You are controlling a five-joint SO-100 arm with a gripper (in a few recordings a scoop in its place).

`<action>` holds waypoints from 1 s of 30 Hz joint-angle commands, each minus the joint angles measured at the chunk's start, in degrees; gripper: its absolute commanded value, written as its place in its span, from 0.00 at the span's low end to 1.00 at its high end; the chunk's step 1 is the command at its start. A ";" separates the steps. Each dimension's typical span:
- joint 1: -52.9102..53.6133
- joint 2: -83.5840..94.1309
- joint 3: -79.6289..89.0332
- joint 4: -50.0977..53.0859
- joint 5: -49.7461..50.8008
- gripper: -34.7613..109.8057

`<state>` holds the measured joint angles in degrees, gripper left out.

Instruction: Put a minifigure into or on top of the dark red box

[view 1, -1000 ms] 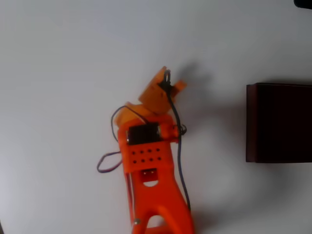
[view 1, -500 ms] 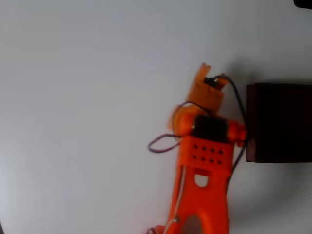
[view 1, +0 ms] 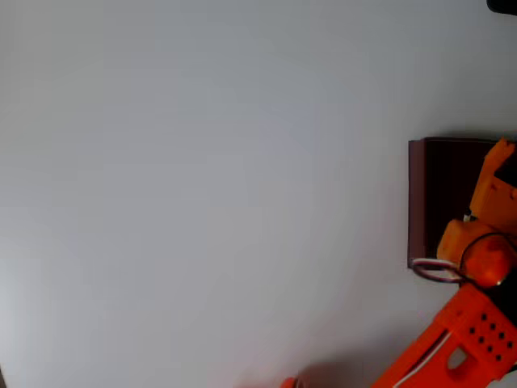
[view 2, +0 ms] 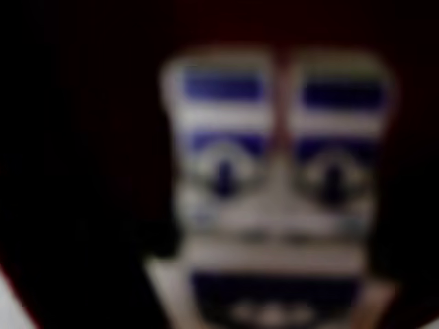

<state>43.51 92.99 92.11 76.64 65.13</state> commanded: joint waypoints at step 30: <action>-51.42 98.61 53.26 -1.14 -54.67 0.24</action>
<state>-0.18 167.08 140.71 68.91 11.78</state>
